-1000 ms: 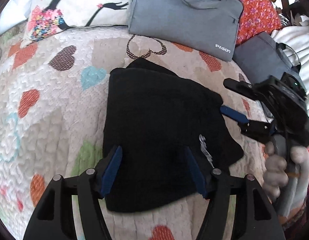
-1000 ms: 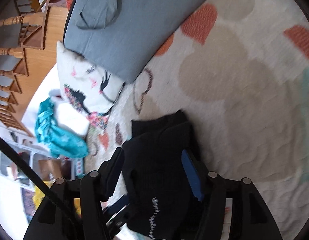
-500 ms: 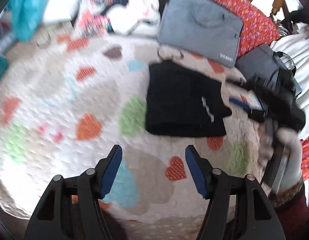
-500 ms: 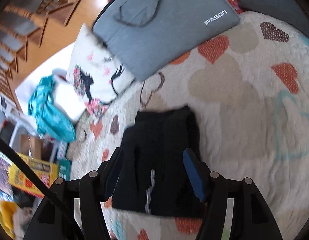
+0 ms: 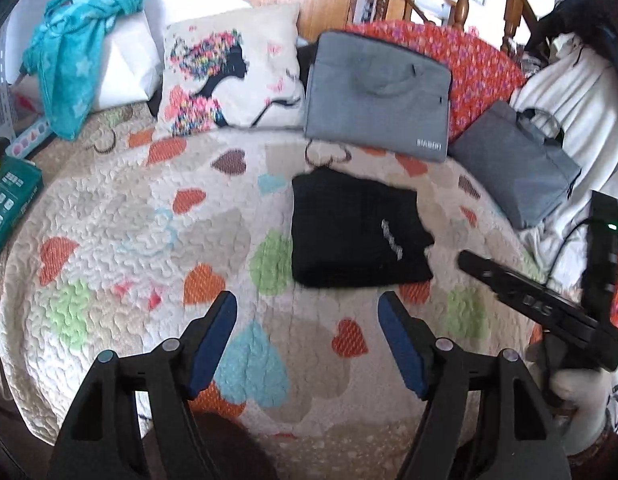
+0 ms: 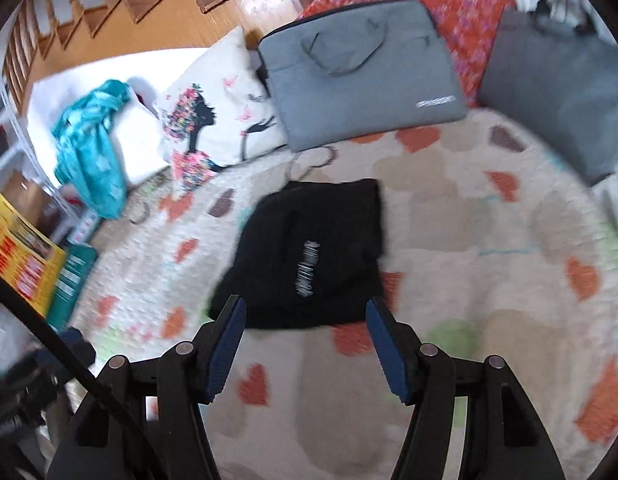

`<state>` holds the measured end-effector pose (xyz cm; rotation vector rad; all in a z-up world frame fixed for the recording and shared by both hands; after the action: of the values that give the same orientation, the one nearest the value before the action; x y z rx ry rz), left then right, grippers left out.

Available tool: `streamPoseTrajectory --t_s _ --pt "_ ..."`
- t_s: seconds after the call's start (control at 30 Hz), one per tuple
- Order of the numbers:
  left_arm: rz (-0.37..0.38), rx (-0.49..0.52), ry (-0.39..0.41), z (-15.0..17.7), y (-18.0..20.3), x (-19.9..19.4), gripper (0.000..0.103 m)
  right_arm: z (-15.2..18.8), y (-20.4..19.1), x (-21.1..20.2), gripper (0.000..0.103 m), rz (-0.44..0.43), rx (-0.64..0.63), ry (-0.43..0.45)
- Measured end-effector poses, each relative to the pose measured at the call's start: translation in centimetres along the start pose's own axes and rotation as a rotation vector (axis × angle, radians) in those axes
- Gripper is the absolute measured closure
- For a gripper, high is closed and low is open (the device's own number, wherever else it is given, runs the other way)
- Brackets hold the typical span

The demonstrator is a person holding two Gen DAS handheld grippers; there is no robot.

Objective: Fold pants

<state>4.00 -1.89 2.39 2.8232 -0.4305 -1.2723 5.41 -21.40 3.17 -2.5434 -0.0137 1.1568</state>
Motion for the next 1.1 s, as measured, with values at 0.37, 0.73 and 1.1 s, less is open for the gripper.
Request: streamPoseTrajectory --t_s 0.37,0.73,1.1 --pt "-0.025 0.013 -0.072 2.0 0.5 1.6 0.031 4.2 2.9 2.7 0.034 0.075 0.072 -0.095" --pt "-0.035 0.023 -0.104 2.6 0.9 2.8 0.031 5.1 1.1 3.5 0.034 0.060 0.008 -0.118" --pt "-0.042 0.021 -0.107 2.6 0.8 2.9 0.031 5.5 0.9 3.9 0.034 0.062 0.007 -0.134"
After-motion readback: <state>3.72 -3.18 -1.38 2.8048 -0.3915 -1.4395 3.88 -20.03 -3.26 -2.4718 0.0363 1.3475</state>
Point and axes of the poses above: each gripper's, at about its wrist camera, not at the fingertips, and x roughly the way its jaws point, y to its right, z to its underside, the point moved 5 cm from there along x, roughly the way its jaws point, and after that the axes turned 2 degrees about -y, right-handed, at the moved point
